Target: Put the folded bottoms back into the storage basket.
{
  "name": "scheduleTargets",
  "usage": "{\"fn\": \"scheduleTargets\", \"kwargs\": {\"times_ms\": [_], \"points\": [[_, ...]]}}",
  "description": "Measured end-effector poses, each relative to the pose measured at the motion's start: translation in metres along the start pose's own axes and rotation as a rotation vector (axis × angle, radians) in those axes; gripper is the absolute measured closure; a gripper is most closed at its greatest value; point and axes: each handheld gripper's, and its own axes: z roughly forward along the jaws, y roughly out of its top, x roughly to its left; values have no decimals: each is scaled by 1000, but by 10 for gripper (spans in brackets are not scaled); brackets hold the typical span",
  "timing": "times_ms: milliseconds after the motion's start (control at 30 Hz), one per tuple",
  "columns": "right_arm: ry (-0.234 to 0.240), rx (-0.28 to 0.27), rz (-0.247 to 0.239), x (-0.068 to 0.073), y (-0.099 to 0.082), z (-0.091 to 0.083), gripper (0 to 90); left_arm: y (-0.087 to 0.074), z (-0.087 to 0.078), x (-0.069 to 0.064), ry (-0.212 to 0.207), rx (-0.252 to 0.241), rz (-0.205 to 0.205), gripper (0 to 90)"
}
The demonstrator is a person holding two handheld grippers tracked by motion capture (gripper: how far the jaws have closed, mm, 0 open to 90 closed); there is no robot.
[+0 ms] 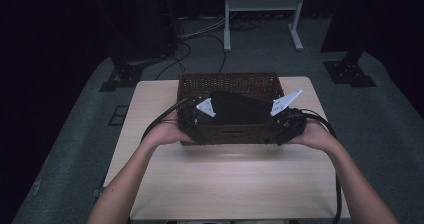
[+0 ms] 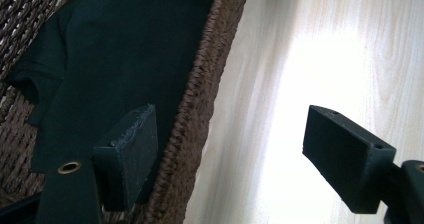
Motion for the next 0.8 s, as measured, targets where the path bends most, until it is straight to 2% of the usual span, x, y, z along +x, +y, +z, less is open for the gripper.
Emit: {"fn": "scheduleTargets", "kwargs": {"times_ms": [133,267,800], "points": [[3,-13,-1,5,-5,1,335,-2,1,-5,-1,-10,0,209],[10,-13,-2,10,-9,3,333,-4,3,-10,-4,0,11,208],[18,-13,7,18,-27,8,321,-12,9,-26,-6,10,23,196]]}}
